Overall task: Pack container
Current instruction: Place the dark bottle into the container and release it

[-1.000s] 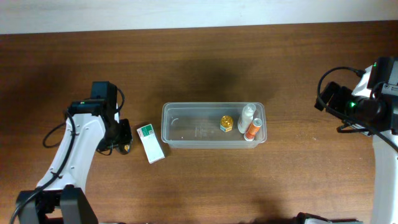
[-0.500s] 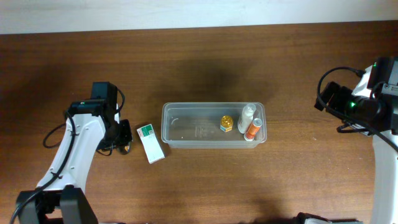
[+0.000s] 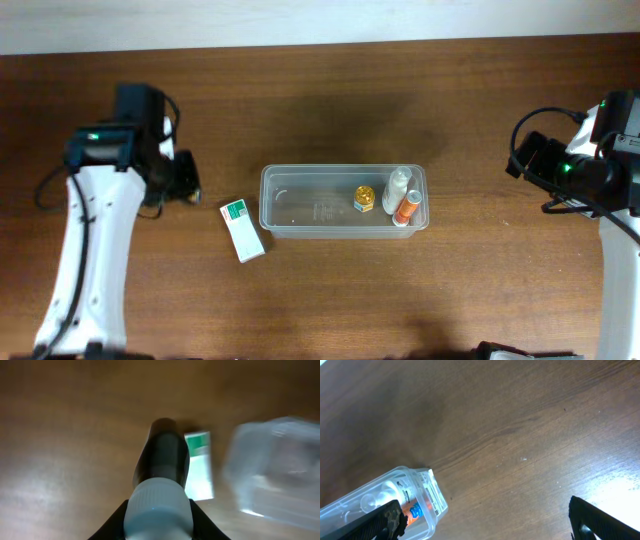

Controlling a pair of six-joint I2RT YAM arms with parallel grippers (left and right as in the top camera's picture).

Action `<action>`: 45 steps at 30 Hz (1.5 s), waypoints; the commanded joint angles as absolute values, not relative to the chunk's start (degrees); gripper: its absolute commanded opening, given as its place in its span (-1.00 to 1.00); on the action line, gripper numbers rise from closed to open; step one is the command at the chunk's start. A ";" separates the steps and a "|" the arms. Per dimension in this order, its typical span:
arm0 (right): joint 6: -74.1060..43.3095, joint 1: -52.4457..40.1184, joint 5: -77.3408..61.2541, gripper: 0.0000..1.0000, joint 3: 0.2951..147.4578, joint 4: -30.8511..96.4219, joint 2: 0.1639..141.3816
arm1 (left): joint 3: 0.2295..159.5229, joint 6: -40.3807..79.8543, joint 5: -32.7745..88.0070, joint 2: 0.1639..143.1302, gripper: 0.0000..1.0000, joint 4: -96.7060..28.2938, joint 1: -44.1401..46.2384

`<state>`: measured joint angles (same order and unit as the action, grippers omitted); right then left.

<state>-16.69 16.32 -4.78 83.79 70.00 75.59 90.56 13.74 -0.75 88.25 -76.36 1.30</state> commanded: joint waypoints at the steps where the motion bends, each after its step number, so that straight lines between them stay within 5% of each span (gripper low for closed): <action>1: -16.99 16.51 -4.45 0.97 84.33 69.82 75.70 | 97.10 13.26 5.45 84.47 -0.72 -76.95 6.39; 19: -16.97 16.53 -4.45 0.97 84.33 69.84 75.70 | 100.01 16.21 -1.10 95.79 -0.71 -70.81 42.81; 45: -16.97 16.51 -4.45 0.97 84.33 69.82 75.70 | 99.53 13.17 -1.50 117.82 -0.73 -60.86 49.63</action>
